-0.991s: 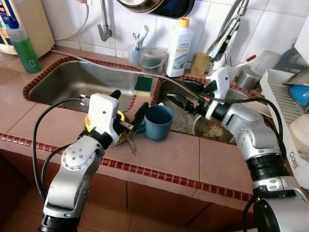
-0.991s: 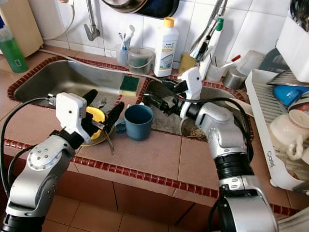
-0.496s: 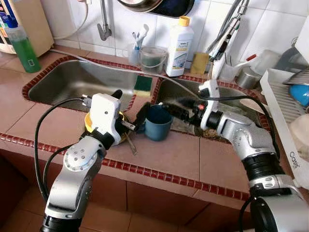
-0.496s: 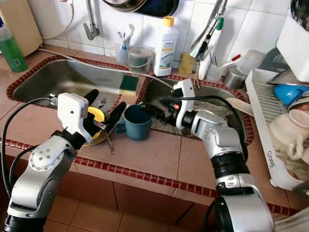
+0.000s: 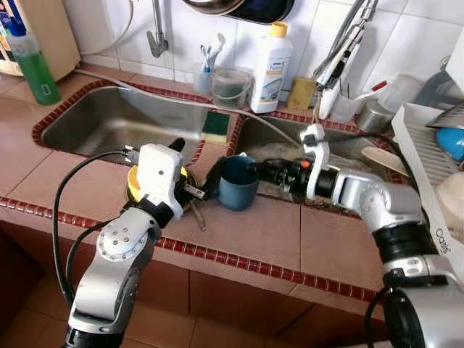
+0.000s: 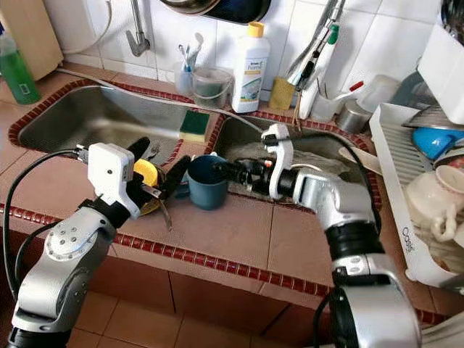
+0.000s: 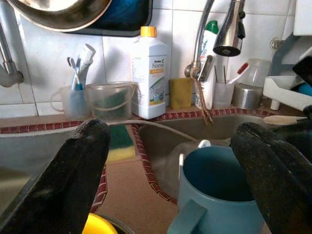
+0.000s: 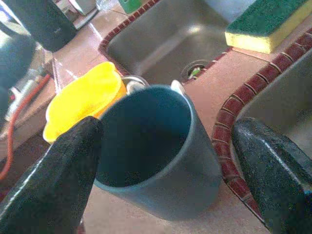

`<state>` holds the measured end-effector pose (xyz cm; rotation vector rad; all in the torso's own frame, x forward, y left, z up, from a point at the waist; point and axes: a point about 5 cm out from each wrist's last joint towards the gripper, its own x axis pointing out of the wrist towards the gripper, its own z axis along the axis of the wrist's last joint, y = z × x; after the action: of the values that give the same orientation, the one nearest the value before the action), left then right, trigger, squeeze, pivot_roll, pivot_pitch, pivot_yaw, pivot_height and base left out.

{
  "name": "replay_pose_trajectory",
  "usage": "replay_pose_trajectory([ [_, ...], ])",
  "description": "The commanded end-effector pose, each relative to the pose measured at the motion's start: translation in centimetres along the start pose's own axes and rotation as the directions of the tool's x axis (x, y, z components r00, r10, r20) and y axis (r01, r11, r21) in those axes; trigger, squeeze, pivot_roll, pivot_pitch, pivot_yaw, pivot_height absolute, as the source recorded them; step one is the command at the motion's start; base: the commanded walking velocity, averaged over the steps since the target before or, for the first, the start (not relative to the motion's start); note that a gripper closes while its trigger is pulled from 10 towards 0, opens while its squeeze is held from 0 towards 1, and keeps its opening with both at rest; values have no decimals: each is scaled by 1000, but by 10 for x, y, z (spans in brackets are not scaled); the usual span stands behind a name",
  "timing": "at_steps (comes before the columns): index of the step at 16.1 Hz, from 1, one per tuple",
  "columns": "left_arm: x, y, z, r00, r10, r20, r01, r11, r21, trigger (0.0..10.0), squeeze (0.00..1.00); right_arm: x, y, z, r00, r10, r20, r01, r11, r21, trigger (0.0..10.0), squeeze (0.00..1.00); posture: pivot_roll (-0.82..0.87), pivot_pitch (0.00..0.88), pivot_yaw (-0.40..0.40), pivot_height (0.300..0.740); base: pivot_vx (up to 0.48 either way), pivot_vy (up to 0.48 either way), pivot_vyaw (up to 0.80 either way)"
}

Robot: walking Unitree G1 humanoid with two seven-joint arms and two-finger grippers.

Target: Kitchen organization

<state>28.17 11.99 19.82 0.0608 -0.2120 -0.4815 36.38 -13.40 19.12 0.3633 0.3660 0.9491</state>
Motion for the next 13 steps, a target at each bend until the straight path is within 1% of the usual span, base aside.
replay_pose_trajectory([
  [1,0,-4,3,1000,-3,5,3,1000,7,10000,0,-5,-1,11,1000,-12,24,12,1000,21,10000,0,-95,79,-86,740,0,0,0],
  [4,-1,-4,3,1000,-1,5,1,1000,3,10000,0,-4,-3,20,998,-31,50,26,995,98,10000,0,-94,82,-88,740,0,0,0],
  [5,-1,-4,3,1000,-1,4,1,1000,3,10000,0,-4,-4,20,998,-40,50,34,993,113,10000,0,-94,85,-88,740,0,0,0],
  [6,-3,-6,4,1000,-16,9,16,1000,0,10000,0,-3,-7,17,997,-65,38,59,987,147,10000,0,-93,89,-87,740,0,0,0],
  [7,-5,-9,5,999,-49,16,49,999,-10,10000,0,-2,-8,15,997,-72,30,67,985,160,10000,0,-94,89,-88,740,0,0,0],
  [8,-10,-14,9,993,-114,31,115,993,-31,10000,0,-2,-10,13,997,-80,22,75,983,169,10000,0,-92,93,-91,740,0,0,0],
  [9,-13,-19,10,986,-163,28,164,986,-31,10000,0,-2,-10,11,997,-82,15,78,981,177,10000,0,-88,96,-91,740,0,0,0],
  [11,-16,-21,9,983,-185,14,186,982,-32,10000,0,-1,-11,10,997,-79,10,76,978,194,10000,0,-86,99,-93,740,0,0,0],
  [13,-18,-29,8,972,-234,-9,234,972,-11,10000,0,0,-12,9,997,-79,3,77,976,206,10000,0,-86,103,-96,740,0,0,0],
])
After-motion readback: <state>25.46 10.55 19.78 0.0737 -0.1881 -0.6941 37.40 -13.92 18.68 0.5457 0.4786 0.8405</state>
